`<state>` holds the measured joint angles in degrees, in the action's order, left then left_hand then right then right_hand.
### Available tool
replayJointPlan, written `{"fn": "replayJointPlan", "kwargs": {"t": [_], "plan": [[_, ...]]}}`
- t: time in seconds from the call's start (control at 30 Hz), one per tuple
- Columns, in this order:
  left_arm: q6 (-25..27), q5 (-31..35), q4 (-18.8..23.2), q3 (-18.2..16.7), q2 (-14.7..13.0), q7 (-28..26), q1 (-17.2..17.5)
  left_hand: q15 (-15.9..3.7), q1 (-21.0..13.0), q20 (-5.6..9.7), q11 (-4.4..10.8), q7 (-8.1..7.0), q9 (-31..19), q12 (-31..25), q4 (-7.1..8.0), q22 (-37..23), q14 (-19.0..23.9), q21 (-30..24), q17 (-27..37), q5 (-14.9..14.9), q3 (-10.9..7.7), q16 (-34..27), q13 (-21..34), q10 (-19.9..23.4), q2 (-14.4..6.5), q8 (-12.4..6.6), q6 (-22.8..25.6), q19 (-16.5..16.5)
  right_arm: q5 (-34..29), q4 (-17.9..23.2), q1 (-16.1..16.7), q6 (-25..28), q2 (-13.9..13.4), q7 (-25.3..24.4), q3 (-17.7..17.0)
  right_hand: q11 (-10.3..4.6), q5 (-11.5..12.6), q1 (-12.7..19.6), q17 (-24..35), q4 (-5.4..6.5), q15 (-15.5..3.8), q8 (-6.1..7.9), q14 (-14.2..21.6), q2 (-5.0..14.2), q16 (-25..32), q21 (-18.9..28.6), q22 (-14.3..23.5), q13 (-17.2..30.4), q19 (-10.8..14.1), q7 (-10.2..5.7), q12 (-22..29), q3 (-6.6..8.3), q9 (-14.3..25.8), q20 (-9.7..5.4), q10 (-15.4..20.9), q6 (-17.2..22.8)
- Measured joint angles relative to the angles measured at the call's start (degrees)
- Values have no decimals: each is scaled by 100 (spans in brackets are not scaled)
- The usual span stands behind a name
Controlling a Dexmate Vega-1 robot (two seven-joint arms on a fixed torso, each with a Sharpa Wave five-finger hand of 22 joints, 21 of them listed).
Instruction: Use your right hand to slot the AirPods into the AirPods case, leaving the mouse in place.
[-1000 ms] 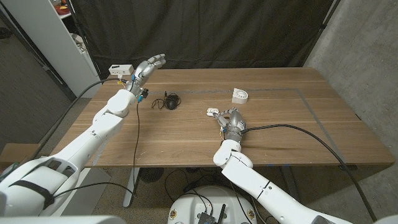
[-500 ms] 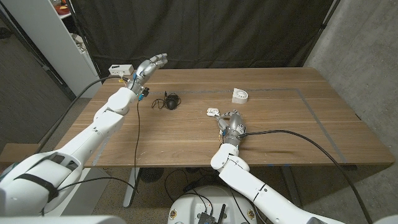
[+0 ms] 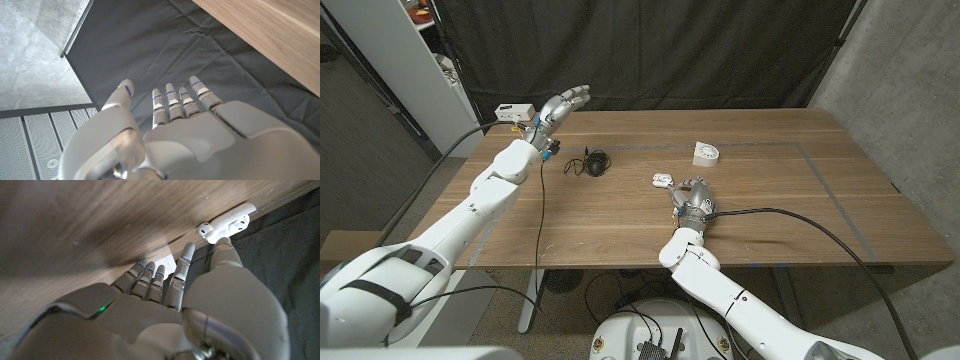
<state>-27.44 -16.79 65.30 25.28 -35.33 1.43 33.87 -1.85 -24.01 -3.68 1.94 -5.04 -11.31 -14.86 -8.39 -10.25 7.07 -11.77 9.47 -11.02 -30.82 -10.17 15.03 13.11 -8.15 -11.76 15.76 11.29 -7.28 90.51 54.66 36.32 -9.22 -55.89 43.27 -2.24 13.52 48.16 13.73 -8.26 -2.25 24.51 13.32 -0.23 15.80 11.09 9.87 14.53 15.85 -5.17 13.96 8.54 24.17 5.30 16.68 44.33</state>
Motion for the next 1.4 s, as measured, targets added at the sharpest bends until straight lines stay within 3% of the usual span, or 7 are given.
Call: {"fn": "replayJointPlan", "kwargs": {"t": [0.67, 1.4], "plan": [[68, -4, 60, -2, -19, -39, 53, 0, 0, 0, 0, 1, 0, 0, 0, 0, 0, 0, 0, 0, -1, 2, 0, 0, 0, 0, 0, 0, 244, -52, -137, 151, 31, 163, 61, -11, -44, 252, -3, -75, -4, 166, -4, 52, -5, -33, -17, -1, -30, -5, 0, 121, -10, -32, 72, 290], [95, -9, -12, 30, -8, 31, 3, 0, 0, -32, 0, 2, 0, 0, 1, 0, -1, 0, 0, -23, -1, 2, 0, 0, 0, 45, 0, -33, 388, -87, -225, 210, 10, 327, 169, -34, -89, 372, 25, -97, -2, 211, -45, 23, -26, -29, -11, 27, 1, -25, 0, 190, -18, -65, 95, 309]]}}
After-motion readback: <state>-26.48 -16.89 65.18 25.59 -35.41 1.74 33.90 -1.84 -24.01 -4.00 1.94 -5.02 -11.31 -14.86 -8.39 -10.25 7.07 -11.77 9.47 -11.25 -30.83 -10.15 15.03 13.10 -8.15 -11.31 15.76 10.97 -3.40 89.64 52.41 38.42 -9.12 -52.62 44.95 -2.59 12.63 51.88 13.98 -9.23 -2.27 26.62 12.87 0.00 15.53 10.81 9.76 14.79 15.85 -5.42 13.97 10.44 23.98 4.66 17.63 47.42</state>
